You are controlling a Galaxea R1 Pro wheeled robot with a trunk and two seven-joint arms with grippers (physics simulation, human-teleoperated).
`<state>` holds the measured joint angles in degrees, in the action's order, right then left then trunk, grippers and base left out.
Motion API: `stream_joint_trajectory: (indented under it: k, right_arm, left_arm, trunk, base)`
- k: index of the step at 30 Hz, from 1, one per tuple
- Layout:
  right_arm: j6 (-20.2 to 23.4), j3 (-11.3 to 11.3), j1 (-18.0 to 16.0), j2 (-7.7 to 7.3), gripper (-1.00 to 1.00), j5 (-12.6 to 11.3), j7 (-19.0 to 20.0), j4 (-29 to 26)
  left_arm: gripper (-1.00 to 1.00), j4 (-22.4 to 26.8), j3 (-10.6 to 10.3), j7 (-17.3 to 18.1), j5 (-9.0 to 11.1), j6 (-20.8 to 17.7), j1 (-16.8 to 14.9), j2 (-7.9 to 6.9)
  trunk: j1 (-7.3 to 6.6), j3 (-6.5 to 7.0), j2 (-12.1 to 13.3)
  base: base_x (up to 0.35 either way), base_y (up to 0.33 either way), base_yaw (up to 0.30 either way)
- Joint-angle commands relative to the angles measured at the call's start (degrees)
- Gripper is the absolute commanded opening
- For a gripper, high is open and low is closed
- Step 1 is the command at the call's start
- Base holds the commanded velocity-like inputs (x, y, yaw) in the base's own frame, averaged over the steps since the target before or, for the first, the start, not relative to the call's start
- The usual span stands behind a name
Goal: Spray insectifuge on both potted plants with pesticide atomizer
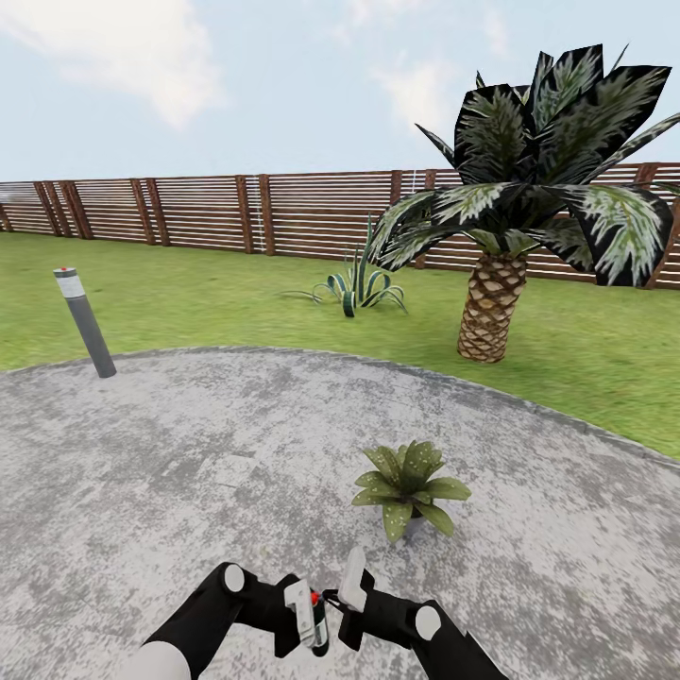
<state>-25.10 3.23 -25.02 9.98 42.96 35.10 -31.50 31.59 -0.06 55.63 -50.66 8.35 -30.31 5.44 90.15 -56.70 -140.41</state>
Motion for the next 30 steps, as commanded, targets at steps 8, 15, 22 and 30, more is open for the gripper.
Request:
stream_joint_trajectory:
  k: [8, 15, 22, 30]
  right_arm:
    - [-0.39, -0.07, 0.00, 0.02, -1.00, 0.64, -0.03, -0.05]
    - [-0.39, -0.07, 0.00, 0.02, -1.00, 0.65, -0.03, -0.05]
    - [-0.36, -0.05, 0.02, 0.02, 1.00, 0.80, -0.08, -0.07]
    - [-0.33, -0.77, 0.08, -4.12, 1.00, 0.65, -2.86, 0.39]
  left_arm:
    - [-1.00, -0.12, 0.23, 0.00, -0.67, 0.63, 0.18, -6.20]
    - [-1.00, -2.50, 0.23, 0.00, -0.66, 0.74, 0.44, -11.40]
    - [-1.00, -2.98, 0.29, 0.00, -0.66, 0.79, 0.57, -15.37]
    - [-1.00, -9.87, 8.40, -17.72, -0.25, 0.71, 0.60, -15.66]
  trunk:
    - [-0.01, -0.05, -0.02]
    - [-0.01, -0.05, -0.02]
    - [-0.01, -0.05, -0.02]
    - [-0.01, -0.05, -0.02]
  base:
    - [0.000, 0.000, 0.000]
    - [0.000, 0.000, 0.000]
    - [0.000, 0.000, 0.000]
    - [0.000, 0.000, 0.000]
